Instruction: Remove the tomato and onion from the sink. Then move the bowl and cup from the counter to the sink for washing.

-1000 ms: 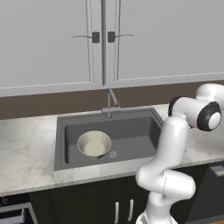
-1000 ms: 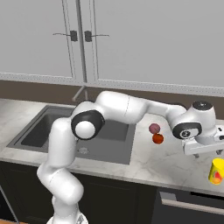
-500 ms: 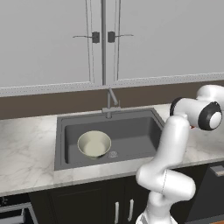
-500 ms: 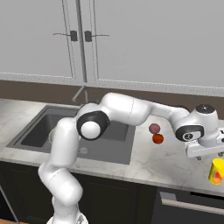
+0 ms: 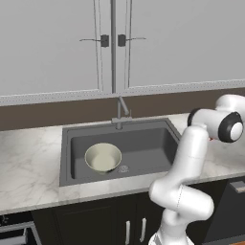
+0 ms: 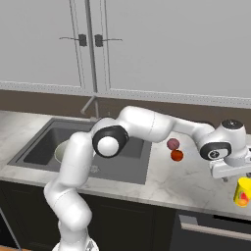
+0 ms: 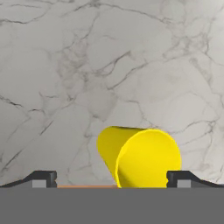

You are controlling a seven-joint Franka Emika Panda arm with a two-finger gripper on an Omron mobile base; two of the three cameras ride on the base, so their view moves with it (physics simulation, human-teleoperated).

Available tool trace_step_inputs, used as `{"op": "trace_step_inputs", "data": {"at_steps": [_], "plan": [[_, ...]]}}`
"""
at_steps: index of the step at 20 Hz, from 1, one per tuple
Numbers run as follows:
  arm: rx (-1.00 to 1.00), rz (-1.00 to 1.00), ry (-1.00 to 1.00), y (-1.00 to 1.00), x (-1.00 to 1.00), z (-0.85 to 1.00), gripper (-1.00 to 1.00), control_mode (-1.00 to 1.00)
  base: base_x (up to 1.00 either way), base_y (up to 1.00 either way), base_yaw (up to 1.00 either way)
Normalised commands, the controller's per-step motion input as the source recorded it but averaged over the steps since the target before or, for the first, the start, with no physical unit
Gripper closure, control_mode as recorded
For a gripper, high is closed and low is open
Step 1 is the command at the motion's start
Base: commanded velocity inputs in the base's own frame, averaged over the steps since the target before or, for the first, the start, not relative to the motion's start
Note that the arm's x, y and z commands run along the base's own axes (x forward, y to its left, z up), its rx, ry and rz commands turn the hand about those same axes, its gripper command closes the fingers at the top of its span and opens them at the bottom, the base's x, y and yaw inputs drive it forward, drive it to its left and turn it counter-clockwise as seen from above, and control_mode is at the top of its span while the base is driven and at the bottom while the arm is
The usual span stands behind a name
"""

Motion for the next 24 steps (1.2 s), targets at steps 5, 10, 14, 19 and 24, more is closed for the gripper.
{"op": "trace_step_inputs", "data": {"at_steps": [5,10,14,19,24], "plan": [[0.00,0.00,0.00,-0.03,0.03,-0.11,-1.00,-1.00,0.00,0.00,0.00],[0.00,0.00,0.00,-0.07,0.01,-0.12,-1.00,-1.00,0.00,0.00,0.00],[0.00,0.00,0.02,-0.07,0.01,-0.14,-1.00,-1.00,0.00,0.00,0.00],[0.00,0.00,0.02,-0.06,0.02,-0.14,-1.00,-1.00,0.00,0.00,0.00],[0.00,0.00,0.01,-0.05,0.03,-0.13,-1.00,-1.00,0.00,0.00,0.00]]}}
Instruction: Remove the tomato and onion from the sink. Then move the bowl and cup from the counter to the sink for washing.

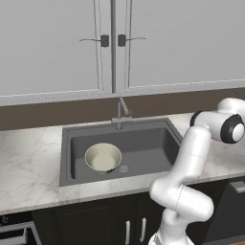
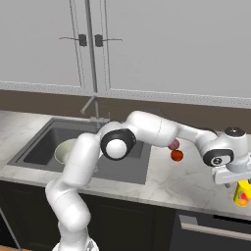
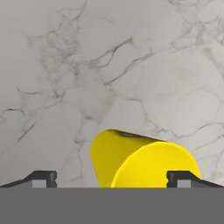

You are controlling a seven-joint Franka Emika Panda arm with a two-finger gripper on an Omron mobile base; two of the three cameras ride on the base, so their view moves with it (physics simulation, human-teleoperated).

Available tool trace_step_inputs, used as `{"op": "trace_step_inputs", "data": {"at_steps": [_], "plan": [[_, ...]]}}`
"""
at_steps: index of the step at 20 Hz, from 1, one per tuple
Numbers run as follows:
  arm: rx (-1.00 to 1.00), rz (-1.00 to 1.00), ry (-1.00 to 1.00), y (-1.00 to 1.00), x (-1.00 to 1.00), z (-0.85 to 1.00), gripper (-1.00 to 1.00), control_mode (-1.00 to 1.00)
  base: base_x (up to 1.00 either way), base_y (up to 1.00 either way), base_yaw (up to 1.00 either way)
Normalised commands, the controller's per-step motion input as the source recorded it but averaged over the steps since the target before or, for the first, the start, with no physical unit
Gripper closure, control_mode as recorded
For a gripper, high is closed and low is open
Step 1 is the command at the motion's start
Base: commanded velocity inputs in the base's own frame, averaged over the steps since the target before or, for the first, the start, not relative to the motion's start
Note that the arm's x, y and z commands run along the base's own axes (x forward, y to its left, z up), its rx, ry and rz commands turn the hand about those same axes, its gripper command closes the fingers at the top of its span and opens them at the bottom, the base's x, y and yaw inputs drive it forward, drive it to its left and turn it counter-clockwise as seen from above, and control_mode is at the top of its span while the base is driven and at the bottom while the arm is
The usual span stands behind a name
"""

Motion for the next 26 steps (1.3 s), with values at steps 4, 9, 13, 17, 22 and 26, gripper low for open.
{"op": "trace_step_inputs", "data": {"at_steps": [4,9,13,17,22,26], "plan": [[0.00,0.00,0.01,-0.06,0.03,-0.13,-1.00,-1.00,0.00,0.00,0.00],[0.00,0.00,0.00,-0.05,0.01,-0.11,-1.00,-1.00,0.00,0.00,0.00],[0.00,0.00,0.04,-0.01,-0.03,-0.11,1.00,-1.00,0.00,0.00,0.00],[0.01,0.00,0.07,-0.01,0.00,-0.11,1.00,-1.00,0.00,0.00,0.00],[0.01,0.00,0.03,0.05,-0.08,-0.04,1.00,-1.00,0.00,0.00,0.00],[0.04,0.00,0.11,0.09,-0.06,0.08,1.00,-1.00,0.00,0.00,0.00]]}}
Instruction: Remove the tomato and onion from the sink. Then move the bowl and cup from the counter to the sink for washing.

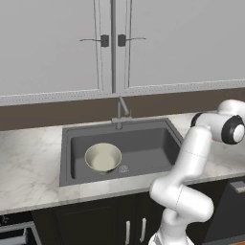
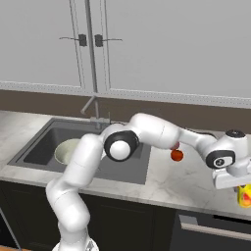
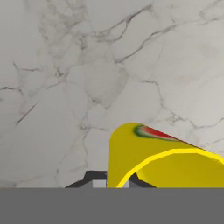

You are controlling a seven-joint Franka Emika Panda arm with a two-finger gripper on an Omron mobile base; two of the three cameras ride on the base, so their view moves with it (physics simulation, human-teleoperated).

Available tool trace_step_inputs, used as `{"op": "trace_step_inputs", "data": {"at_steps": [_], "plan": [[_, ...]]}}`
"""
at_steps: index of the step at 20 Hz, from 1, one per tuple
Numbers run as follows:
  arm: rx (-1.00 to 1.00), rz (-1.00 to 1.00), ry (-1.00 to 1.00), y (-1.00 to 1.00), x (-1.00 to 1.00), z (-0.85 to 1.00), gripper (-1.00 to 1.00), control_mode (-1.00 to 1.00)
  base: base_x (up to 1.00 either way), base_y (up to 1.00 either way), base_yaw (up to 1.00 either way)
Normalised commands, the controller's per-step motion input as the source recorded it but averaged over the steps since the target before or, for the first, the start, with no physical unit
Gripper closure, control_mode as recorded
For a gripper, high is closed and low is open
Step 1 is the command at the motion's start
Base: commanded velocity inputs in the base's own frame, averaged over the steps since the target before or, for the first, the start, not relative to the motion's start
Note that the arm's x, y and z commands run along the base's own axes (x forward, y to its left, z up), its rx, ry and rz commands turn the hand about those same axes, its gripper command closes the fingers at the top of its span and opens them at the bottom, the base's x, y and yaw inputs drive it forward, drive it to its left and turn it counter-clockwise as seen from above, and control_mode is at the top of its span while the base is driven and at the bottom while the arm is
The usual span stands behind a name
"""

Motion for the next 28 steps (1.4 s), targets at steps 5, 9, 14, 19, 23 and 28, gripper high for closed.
{"op": "trace_step_inputs", "data": {"at_steps": [5,9,14,19,23,28], "plan": [[0.08,0.00,0.13,0.16,-0.10,0.14,1.00,-1.00,0.00,0.00,0.00],[0.04,0.00,0.11,0.24,0.00,0.23,1.00,-1.00,0.00,0.00,0.00],[0.05,0.00,0.03,0.30,-0.03,0.25,1.00,-1.00,0.00,0.00,0.00],[0.06,0.00,0.00,0.36,-0.09,0.20,1.00,-1.00,0.00,0.00,0.00],[0.04,0.00,0.00,0.35,-0.08,0.22,1.00,-1.00,0.00,0.00,0.00],[0.00,0.00,0.00,0.38,-0.07,0.26,1.00,-1.00,0.00,0.00,0.00]]}}
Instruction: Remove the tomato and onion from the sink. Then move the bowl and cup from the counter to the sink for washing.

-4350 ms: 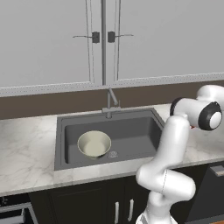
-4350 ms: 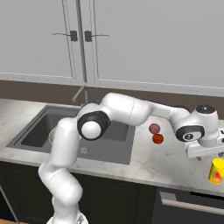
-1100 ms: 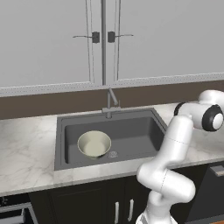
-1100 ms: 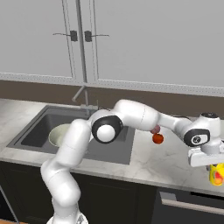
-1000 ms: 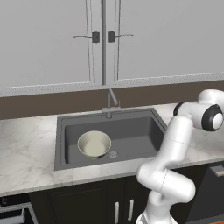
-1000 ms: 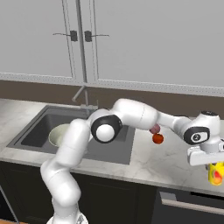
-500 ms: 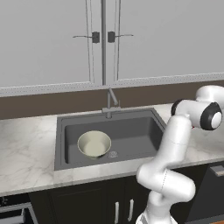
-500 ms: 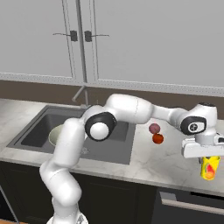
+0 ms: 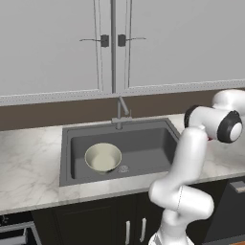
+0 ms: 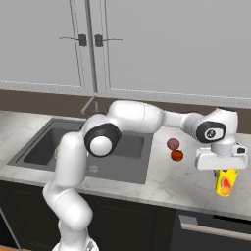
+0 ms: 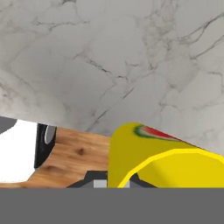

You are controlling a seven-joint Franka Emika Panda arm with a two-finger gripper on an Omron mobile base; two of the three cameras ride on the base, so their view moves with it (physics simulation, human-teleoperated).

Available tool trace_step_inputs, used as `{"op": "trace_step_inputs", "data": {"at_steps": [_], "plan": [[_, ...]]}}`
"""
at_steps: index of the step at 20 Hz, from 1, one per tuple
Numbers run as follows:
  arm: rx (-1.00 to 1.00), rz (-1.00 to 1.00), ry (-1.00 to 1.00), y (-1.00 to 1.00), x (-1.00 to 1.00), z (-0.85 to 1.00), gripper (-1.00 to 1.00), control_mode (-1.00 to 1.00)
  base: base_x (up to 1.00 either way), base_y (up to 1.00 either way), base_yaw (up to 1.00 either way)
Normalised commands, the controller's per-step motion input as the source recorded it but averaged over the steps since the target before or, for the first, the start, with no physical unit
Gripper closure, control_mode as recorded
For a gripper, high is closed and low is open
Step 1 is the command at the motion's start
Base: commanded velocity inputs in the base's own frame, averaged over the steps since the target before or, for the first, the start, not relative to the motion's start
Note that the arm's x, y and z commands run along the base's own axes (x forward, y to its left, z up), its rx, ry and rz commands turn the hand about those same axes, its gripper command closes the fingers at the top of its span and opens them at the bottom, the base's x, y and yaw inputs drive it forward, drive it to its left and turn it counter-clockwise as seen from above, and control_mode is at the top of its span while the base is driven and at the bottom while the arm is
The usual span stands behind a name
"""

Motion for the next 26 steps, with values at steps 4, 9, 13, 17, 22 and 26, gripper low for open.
{"op": "trace_step_inputs", "data": {"at_steps": [4,9,13,17,22,26], "plan": [[0.00,0.00,0.00,0.39,-0.07,0.22,1.00,-1.00,0.00,0.00,0.00],[0.00,0.00,0.00,0.37,-0.04,0.20,1.00,-1.00,0.00,0.00,0.00],[0.00,0.00,0.00,0.39,-0.04,0.22,1.00,-1.00,0.00,0.00,0.00],[0.00,0.00,0.00,0.40,0.00,0.20,1.00,-1.00,0.00,0.00,0.00],[0.00,0.00,0.00,0.40,0.00,0.15,1.00,-1.00,0.00,0.00,0.00],[0.00,0.00,0.00,0.41,0.00,0.12,1.00,-1.00,0.00,0.00,0.00]]}}
